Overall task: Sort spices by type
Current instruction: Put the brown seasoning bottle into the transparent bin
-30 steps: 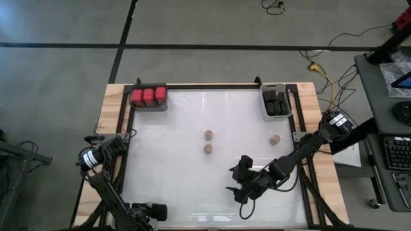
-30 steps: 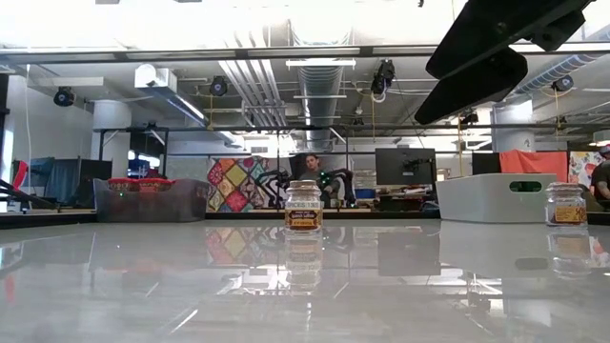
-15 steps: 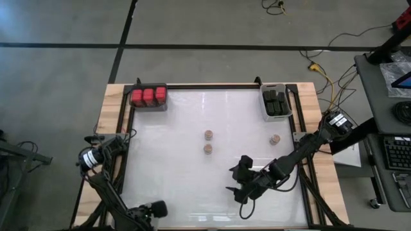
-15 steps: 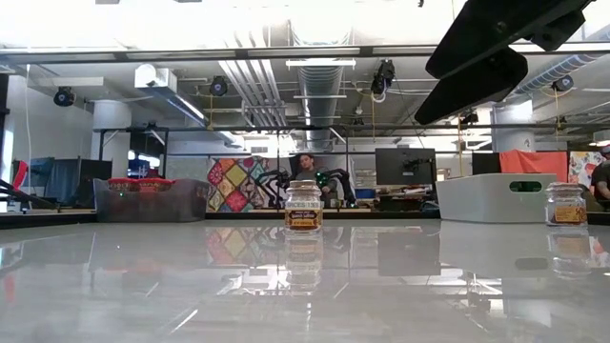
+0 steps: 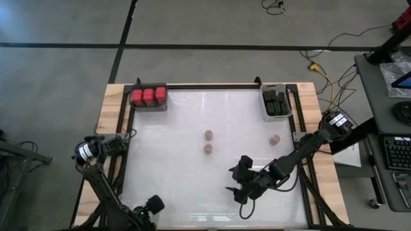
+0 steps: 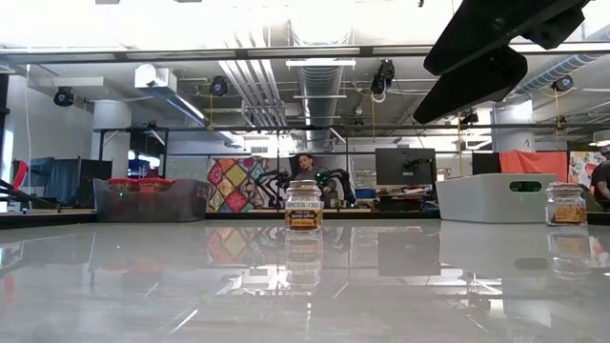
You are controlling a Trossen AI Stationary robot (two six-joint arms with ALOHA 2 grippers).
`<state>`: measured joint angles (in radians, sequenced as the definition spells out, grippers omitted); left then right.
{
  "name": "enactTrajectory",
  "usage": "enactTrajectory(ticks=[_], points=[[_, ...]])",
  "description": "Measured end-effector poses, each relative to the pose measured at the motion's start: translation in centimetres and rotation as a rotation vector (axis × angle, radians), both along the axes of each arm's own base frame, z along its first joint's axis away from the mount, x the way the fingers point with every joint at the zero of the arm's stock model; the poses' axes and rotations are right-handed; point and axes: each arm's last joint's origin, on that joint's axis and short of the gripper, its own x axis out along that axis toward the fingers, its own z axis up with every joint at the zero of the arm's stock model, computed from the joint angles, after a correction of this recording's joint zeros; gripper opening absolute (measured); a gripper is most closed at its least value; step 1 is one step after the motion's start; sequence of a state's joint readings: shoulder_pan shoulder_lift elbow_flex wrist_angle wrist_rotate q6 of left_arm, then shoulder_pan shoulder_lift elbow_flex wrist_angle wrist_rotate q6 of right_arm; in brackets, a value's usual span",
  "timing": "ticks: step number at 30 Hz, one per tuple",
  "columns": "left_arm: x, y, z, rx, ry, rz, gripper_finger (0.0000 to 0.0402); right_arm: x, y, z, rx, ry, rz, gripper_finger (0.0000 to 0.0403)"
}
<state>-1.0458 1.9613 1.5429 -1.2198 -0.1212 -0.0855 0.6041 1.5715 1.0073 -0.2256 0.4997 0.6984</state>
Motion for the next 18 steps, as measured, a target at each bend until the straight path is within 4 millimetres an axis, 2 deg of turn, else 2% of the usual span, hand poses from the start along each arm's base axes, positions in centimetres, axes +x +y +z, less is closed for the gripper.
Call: enactTrajectory(ticks=[4, 10, 14, 18], points=[[-0.1, 0.4, 1.3, -0.029, -0.055, 0.115, 0.0263, 0.0, 0.0, 0.0, 0.002, 0.0, -0.002, 0.0364], [-0.8, 1.5, 3.0, -0.074, -0.092, 0.402, 0.0263, 0.0, 0.0, 0.0, 0.007, 0.0, -0.006, 0.0364], [-1.4, 2.3, 2.7, -0.085, -0.079, 0.607, 0.0253, 0.0, 0.0, 0.0, 0.007, 0.0, -0.005, 0.0364], [-2.3, 3.1, 1.3, -0.107, 0.04, 0.746, 0.0223, 0.0, 0.0, 0.0, 0.008, 0.001, -0.004, 0.0364]])
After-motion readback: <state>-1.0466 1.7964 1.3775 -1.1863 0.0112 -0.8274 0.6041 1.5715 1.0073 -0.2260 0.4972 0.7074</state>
